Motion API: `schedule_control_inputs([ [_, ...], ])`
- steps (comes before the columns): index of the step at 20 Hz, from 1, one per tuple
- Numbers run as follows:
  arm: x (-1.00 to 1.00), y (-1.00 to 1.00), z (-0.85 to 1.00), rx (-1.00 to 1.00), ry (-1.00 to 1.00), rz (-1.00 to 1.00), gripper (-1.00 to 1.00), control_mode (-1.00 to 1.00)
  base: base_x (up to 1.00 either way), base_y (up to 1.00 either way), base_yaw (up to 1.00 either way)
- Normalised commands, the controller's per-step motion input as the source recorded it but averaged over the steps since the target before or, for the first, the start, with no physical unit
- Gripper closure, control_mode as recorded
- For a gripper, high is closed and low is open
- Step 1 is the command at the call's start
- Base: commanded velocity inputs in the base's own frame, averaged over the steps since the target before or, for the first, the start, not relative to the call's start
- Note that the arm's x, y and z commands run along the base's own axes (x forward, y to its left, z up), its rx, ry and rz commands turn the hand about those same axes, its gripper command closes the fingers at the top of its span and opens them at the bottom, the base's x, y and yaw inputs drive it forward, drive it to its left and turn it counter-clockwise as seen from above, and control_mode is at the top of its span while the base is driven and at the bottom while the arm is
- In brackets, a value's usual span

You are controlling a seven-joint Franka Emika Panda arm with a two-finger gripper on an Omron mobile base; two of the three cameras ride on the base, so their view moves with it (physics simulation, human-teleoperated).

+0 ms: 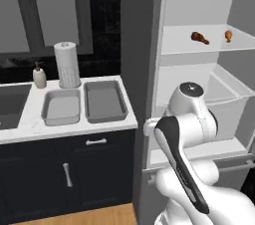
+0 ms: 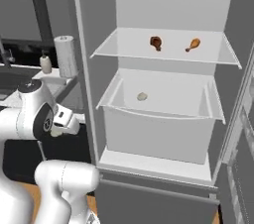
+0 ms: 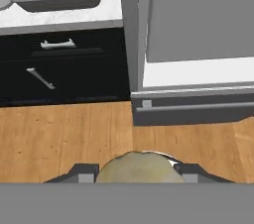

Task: Place one garlic and one chicken drumstick in each tupperware on the nearby counter, to pack two identical lunches.

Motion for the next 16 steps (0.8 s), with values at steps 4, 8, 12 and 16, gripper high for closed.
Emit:
schedule_control_inputs([
  [4,0.00,0.00,0.00,0.00,0.00,0.00,1.00,1.00,0.49,1.00,0.00],
  [8,0.00,0.00,0.00,0.00,0.00,0.00,1.00,1.00,0.78,1.00,-0.01],
  [12,0.00,0.00,0.00,0.00,0.00,0.00,1.00,1.00,0.97,0.99,-0.07],
  [16,0.21,0.02,-0.05,-0.01,0.00,-0.06,1.00,-1.00,0.37,0.32,-0.06],
])
